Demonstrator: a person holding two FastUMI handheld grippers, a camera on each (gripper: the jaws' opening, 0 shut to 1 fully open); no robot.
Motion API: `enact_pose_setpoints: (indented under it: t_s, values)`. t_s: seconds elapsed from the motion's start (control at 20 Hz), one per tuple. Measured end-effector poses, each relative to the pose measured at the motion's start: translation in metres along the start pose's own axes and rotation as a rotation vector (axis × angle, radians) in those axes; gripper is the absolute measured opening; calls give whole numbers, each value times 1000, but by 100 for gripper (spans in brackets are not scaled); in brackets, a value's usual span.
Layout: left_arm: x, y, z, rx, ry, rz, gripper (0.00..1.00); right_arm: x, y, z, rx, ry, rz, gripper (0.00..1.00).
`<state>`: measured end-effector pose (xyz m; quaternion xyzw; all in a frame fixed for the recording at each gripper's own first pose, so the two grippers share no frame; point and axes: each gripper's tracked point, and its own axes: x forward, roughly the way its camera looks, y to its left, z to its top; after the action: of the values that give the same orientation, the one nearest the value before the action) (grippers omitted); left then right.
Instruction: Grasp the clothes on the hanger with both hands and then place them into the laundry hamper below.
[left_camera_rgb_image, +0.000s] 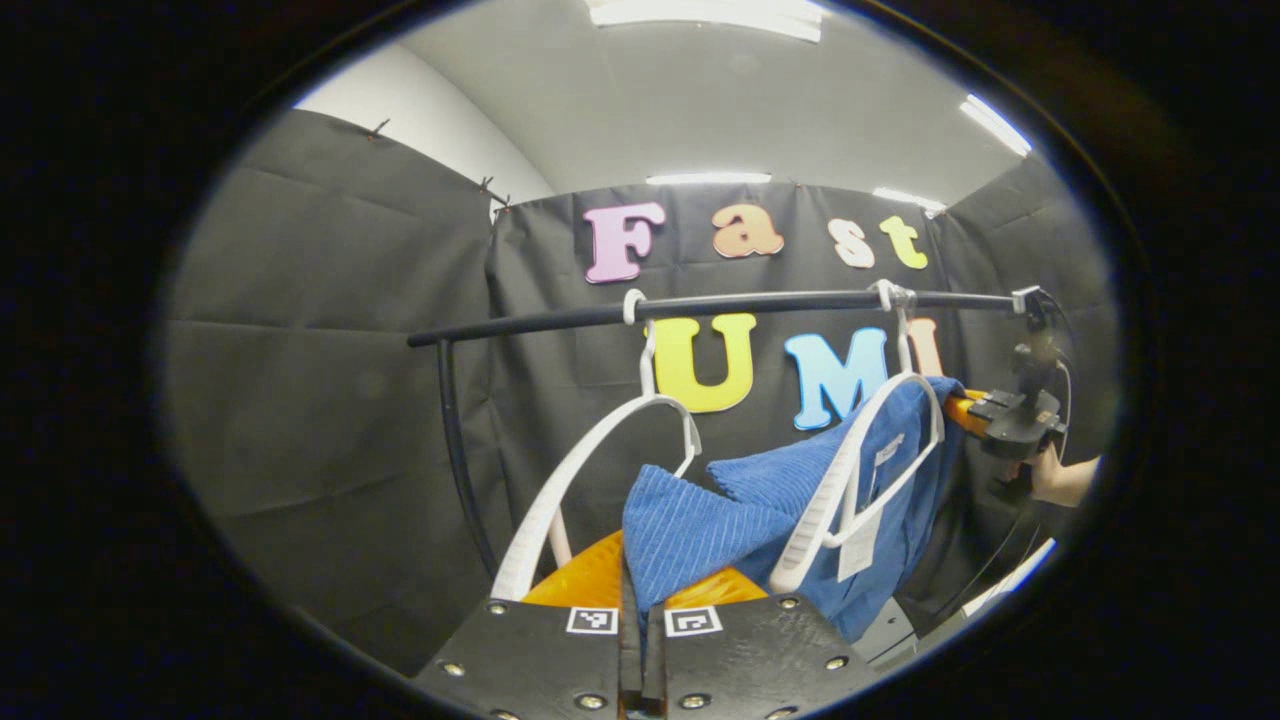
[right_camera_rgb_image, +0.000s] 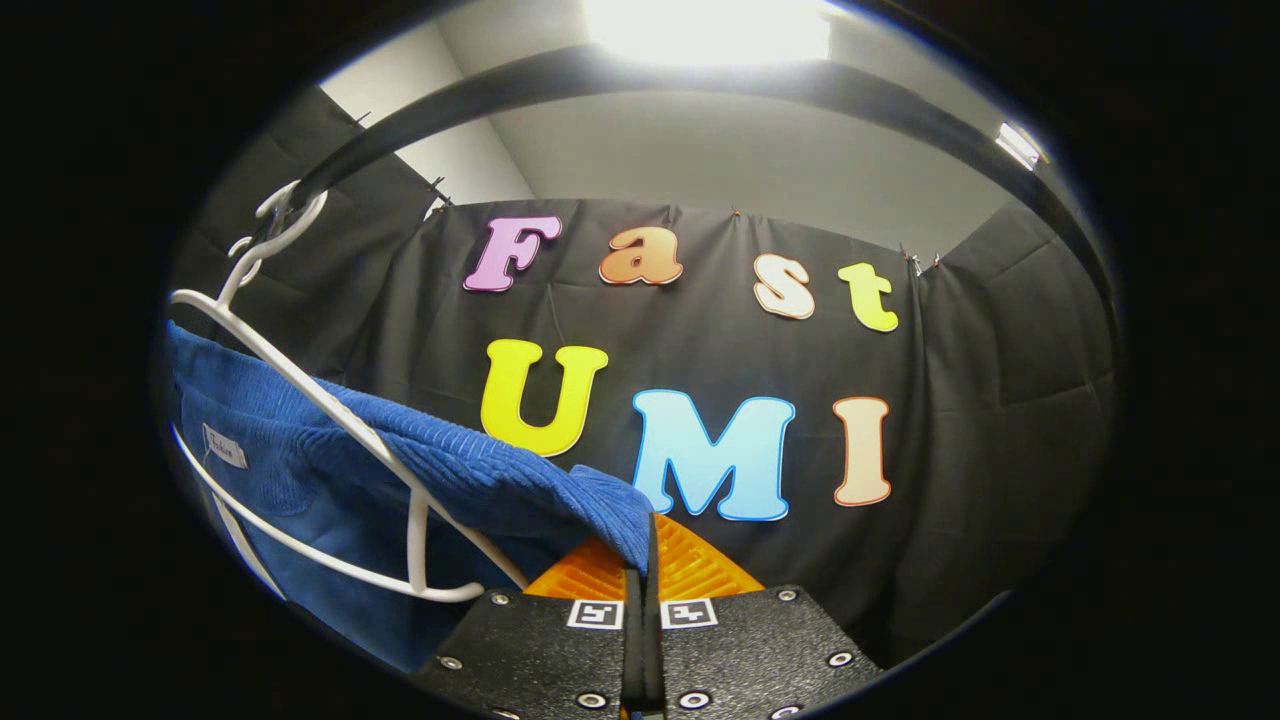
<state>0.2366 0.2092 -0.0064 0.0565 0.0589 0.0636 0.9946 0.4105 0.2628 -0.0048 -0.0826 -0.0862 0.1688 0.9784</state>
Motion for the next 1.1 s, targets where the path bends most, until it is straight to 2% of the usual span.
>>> enact_pose_setpoints:
  t_s: [0.1,0.25,0.4,0.5,0.95,1.1]
  values:
    - [5,-2,-7,-13,11,-9,2,1,0,-2,-26,-5,-9,0]
    - [17,-7,-24,-106,27,-21,2,8,0,-5,-46,-11,-14,0]
    - [24,-7,-50,-153,42,-18,1,16,3,-23,-101,25,-12,0]
    - [26,-7,-69,-182,86,-15,2,15,7,-32,-94,61,5,0]
    - [15,-30,-120,-219,150,-5,2,-25,-3,-79,-65,163,8,0]
    - [-12,-33,-138,-225,180,22,3,-46,-1,-81,-81,173,28,0]
